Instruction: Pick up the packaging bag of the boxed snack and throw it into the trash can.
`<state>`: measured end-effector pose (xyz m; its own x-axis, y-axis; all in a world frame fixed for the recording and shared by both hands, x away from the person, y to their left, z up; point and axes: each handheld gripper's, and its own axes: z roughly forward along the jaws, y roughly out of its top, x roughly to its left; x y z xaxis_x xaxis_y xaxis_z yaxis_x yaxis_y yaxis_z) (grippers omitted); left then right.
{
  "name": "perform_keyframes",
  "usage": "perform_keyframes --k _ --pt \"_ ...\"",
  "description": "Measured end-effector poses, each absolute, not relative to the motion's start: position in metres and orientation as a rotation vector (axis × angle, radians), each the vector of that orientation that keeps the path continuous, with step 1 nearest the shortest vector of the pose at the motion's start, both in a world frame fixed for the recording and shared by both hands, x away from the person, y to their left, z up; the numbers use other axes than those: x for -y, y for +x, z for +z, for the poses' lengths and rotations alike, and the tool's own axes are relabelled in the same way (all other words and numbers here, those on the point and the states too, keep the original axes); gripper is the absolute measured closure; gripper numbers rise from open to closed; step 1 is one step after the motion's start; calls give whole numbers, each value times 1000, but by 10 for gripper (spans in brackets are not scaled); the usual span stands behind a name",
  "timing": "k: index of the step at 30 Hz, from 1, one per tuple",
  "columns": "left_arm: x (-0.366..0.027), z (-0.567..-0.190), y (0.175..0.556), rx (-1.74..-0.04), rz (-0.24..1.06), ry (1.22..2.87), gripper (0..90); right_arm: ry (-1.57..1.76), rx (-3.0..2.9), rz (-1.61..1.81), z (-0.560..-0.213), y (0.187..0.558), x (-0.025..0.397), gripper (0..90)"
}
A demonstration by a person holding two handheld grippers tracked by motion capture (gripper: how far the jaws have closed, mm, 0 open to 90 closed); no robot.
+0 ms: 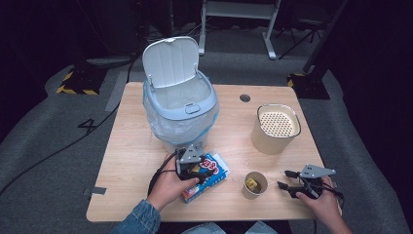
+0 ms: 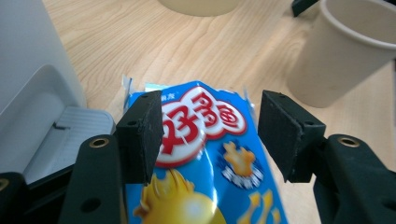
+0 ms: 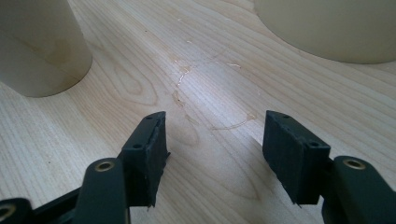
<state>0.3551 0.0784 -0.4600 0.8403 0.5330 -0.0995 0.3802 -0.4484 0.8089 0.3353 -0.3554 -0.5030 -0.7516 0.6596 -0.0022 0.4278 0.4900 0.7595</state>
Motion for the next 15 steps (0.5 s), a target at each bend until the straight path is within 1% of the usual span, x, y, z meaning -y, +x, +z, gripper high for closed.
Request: perform_keyframes --k 3,6,10,13,15 --pt "-73 -462 360 -697 196 2101 419 920 -2446 1124 -503 335 355 405" --pt "-66 -464 363 -732 168 2120 408 920 -2446 1125 -503 335 355 404" --pt "-57 -462 366 -711 209 2187 400 920 -2445 1124 -503 335 355 404" --pt "-53 -462 368 -736 205 2223 384 920 -2445 1124 -503 335 355 404" --pt "-51 -461 370 -747 234 2250 384 919 -2445 1124 -503 335 355 404"
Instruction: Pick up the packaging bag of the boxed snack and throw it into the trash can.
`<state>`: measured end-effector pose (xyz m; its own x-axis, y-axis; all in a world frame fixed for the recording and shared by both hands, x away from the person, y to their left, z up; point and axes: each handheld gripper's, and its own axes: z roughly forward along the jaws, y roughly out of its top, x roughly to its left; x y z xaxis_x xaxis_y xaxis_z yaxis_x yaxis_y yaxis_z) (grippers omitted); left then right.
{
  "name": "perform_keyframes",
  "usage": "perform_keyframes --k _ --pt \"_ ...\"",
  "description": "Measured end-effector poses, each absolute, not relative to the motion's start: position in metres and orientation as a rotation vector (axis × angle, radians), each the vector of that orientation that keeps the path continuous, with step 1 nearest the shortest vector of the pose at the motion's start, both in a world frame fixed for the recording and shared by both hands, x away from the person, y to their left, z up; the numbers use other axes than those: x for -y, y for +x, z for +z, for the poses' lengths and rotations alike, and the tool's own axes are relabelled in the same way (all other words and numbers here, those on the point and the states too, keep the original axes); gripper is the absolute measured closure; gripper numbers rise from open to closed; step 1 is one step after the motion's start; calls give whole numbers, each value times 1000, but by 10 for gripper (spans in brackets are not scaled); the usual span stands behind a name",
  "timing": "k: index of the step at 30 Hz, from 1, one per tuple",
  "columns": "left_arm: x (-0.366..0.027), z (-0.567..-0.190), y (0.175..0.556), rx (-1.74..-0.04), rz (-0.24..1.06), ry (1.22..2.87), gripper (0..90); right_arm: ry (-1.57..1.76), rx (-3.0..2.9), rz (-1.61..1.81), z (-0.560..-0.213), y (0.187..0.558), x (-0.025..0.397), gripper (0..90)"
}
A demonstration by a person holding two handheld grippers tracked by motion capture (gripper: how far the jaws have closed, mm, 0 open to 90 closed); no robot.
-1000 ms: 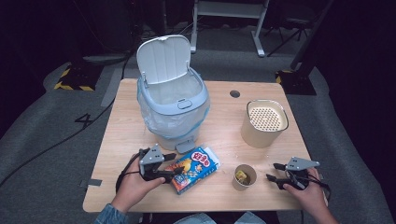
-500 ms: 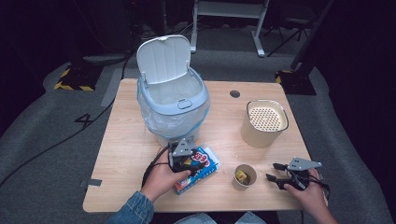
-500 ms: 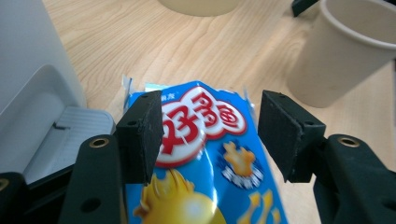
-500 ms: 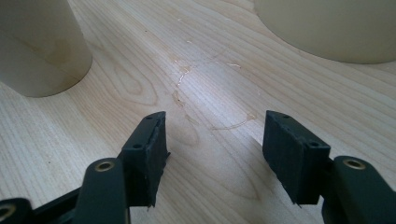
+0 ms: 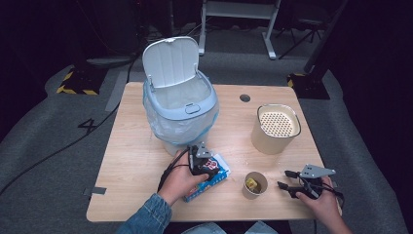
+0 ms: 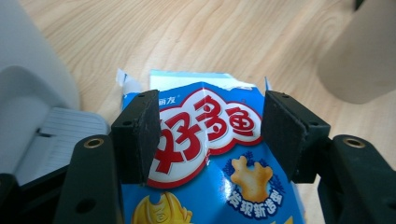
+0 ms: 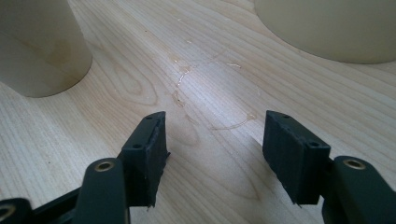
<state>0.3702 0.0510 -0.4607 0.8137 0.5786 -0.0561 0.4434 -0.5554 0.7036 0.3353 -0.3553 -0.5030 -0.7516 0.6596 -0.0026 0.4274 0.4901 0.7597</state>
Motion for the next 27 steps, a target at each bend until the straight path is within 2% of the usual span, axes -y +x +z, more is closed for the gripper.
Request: perform_keyframes --k 11,14,15,17,20,23,27 --pt "-40 -462 382 -810 218 2315 389 918 -2445 1124 -503 335 355 404" --pt "-37 -467 383 -809 153 2342 439 919 -2444 1125 -503 335 355 404" --pt "-36 -468 384 -791 150 2364 495 919 -2445 1125 -503 335 355 404" --pt "-33 -469 385 -797 166 2389 528 919 -2444 1125 -503 335 355 404" --pt "-31 -465 385 -776 173 2383 526 919 -2444 1125 -503 335 355 404" --pt "-33 -460 383 -811 132 2308 456 919 -2445 1124 -503 335 355 404" --pt "-42 -449 375 -793 146 2267 484 917 -2452 1123 -502 336 355 410"
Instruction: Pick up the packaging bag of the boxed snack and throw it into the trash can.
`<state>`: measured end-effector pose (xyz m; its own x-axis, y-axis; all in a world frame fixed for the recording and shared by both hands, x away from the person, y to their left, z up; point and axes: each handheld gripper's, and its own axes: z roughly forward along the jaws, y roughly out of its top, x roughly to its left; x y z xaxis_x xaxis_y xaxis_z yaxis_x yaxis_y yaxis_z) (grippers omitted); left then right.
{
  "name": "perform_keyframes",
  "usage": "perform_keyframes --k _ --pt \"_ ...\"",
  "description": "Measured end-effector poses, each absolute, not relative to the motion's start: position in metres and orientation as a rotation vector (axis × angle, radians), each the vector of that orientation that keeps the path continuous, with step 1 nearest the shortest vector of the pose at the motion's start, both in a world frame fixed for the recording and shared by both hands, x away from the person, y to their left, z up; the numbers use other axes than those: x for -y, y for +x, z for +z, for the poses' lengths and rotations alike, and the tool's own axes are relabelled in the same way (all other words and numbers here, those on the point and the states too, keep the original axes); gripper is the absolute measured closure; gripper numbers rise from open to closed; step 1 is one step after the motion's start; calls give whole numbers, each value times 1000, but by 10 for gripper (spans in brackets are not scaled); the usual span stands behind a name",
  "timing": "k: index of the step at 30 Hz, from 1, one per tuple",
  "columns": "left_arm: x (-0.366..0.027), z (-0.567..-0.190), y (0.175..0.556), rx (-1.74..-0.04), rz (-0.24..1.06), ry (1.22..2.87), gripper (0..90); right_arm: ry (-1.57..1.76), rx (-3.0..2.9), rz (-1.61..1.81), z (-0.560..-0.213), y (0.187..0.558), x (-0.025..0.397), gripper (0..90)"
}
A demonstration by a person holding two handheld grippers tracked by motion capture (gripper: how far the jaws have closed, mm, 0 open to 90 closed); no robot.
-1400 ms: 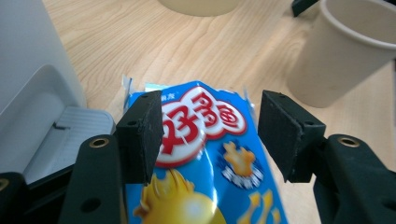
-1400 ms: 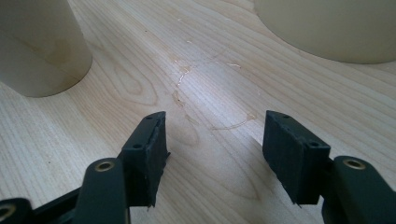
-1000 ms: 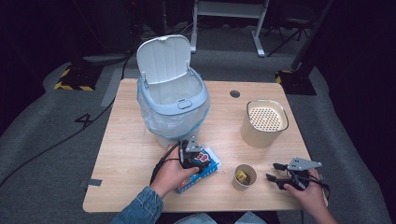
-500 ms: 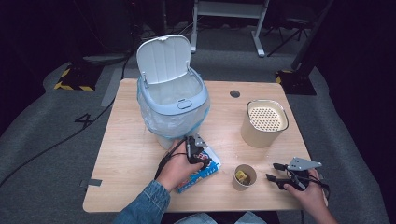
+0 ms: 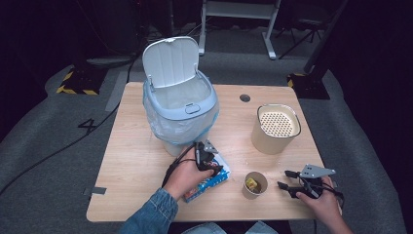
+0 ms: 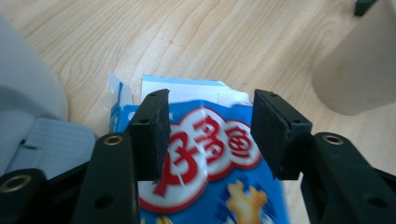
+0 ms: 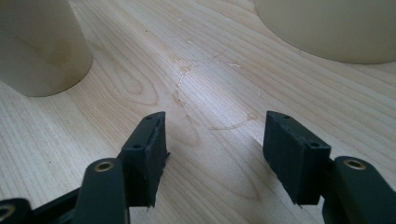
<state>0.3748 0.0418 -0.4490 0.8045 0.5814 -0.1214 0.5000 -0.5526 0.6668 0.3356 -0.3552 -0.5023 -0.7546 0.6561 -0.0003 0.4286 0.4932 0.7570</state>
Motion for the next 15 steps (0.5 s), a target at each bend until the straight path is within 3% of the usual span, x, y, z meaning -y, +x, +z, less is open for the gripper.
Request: perform_keyframes --k 15 --pt "-111 -428 333 -824 186 2122 465 777 -2471 1134 -449 348 344 539"
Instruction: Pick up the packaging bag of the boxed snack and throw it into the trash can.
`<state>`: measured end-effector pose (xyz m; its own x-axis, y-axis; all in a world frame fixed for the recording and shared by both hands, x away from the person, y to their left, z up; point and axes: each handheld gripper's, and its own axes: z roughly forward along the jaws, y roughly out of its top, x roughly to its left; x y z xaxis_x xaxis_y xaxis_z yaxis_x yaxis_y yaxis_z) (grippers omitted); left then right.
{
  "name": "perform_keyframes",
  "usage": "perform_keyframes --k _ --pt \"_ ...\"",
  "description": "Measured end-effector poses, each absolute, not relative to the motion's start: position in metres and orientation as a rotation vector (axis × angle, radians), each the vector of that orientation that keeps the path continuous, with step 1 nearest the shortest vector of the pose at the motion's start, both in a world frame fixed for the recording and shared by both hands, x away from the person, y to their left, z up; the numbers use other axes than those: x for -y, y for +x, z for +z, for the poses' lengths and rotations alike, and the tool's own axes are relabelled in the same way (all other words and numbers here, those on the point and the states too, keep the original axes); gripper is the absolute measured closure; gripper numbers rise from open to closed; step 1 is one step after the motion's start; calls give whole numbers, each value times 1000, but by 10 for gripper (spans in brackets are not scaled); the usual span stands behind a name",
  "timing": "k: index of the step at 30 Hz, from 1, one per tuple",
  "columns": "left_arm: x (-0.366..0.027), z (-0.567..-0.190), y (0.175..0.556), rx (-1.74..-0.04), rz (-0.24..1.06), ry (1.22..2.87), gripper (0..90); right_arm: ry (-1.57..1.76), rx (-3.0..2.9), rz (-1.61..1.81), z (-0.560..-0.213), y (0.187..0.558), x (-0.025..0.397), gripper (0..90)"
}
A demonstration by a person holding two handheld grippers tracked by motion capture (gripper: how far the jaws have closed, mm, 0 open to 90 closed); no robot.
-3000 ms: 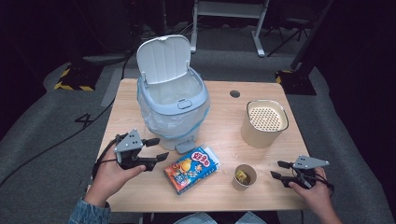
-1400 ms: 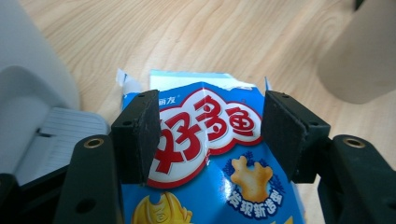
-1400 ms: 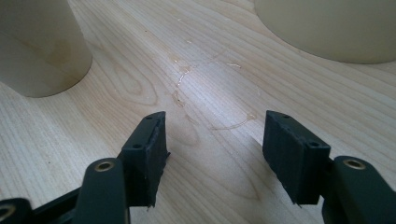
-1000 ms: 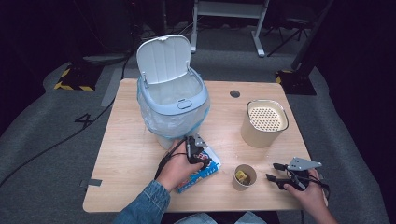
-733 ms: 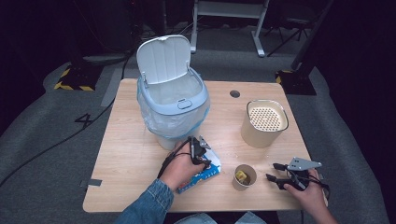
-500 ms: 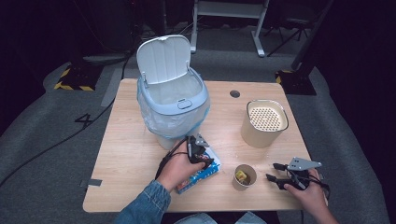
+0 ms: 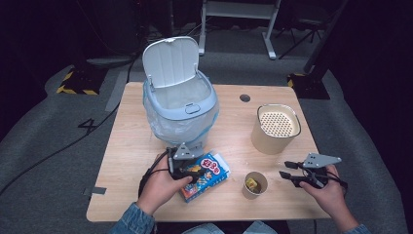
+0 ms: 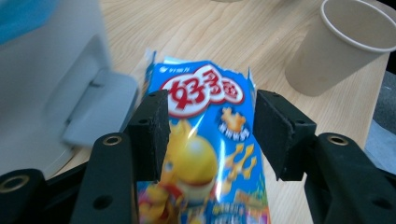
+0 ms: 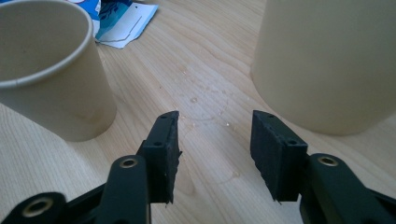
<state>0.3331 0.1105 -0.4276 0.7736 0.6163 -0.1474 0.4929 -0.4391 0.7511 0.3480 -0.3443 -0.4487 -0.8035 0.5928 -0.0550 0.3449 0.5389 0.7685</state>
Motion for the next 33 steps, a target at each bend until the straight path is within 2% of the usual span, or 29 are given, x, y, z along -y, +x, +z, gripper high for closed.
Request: perform_keyframes --k 7,13,17,21,28,33 --pt "-152 -422 310 -815 213 2112 460 681 -2488 1139 -420 360 312 551" --pt "-177 -448 306 -887 147 2108 493 603 -2521 1122 -403 375 273 537" --pt "-177 -466 309 -902 87 2150 508 545 -2561 1089 -400 383 247 525" --pt "-168 -472 317 -888 81 2128 503 490 -2622 1053 -402 392 222 492" --pt "-158 -475 324 -889 125 2113 499 444 -2782 960 -422 410 191 410" --pt "-155 -474 326 -879 134 2128 499 435 -2860 969 -431 419 179 400"
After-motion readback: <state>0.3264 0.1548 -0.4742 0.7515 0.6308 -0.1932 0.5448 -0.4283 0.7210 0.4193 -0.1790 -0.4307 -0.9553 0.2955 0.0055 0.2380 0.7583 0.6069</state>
